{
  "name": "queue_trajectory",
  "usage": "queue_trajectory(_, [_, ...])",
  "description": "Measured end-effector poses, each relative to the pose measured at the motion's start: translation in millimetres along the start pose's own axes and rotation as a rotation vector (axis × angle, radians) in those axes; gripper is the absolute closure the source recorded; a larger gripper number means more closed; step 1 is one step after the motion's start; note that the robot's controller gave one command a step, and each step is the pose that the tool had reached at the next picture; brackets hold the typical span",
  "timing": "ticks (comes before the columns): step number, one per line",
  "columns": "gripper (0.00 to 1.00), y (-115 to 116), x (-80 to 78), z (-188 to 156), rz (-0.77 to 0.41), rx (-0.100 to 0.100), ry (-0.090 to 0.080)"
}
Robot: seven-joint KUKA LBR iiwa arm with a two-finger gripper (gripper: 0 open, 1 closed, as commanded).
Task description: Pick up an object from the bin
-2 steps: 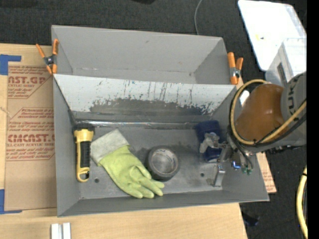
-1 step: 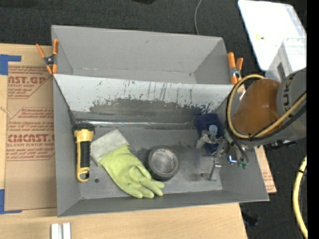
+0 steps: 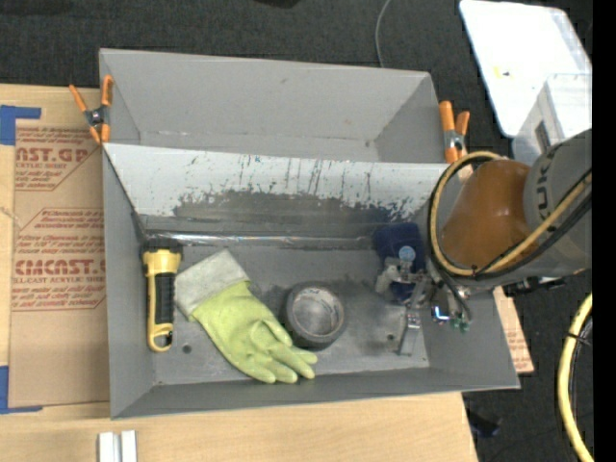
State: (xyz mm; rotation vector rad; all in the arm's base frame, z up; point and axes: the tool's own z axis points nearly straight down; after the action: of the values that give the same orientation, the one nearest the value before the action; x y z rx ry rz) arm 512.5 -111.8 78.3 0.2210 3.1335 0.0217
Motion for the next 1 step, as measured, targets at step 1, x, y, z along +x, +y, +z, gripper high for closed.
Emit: queue_trajectory(1, [0.00, -32.2, -7.4, -64.7, -0.090, -0.008, 0.004])
